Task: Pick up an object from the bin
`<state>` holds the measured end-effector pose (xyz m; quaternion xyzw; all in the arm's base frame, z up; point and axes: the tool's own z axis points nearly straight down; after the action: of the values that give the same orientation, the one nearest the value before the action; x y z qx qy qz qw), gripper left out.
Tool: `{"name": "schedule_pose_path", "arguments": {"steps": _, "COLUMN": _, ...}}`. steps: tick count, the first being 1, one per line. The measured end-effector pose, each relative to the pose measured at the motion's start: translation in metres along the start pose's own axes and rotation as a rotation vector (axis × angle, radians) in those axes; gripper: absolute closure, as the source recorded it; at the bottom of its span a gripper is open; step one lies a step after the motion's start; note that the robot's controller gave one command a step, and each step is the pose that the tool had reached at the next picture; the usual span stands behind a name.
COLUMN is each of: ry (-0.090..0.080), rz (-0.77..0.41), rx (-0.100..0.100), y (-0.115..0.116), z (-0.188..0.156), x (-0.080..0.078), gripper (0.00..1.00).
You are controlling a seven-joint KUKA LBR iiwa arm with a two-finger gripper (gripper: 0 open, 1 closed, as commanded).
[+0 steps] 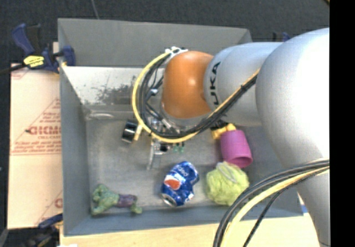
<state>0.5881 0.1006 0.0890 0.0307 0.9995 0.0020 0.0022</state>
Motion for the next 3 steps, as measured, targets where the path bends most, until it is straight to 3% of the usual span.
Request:
{"name": "schedule_pose_path", "arguments": {"steps": 1, "ry": -0.029, "rz": 0.007, "rx": -0.011, "y": -0.014, "z": 0.017, "x": -0.014, "gripper": 0.0}}
{"name": "schedule_pose_path", "arguments": {"steps": 2, "ry": -0.002, "rz": -0.157, "rx": -0.008, "y": 0.006, "z": 0.018, "x": -0.044, "gripper": 0.0}}
{"name": "schedule_pose_path", "arguments": {"steps": 3, "ry": 0.03, "rz": -0.033, "rx": -0.012, "y": 0.013, "z": 0.018, "x": -0.05, "gripper": 1.0}}
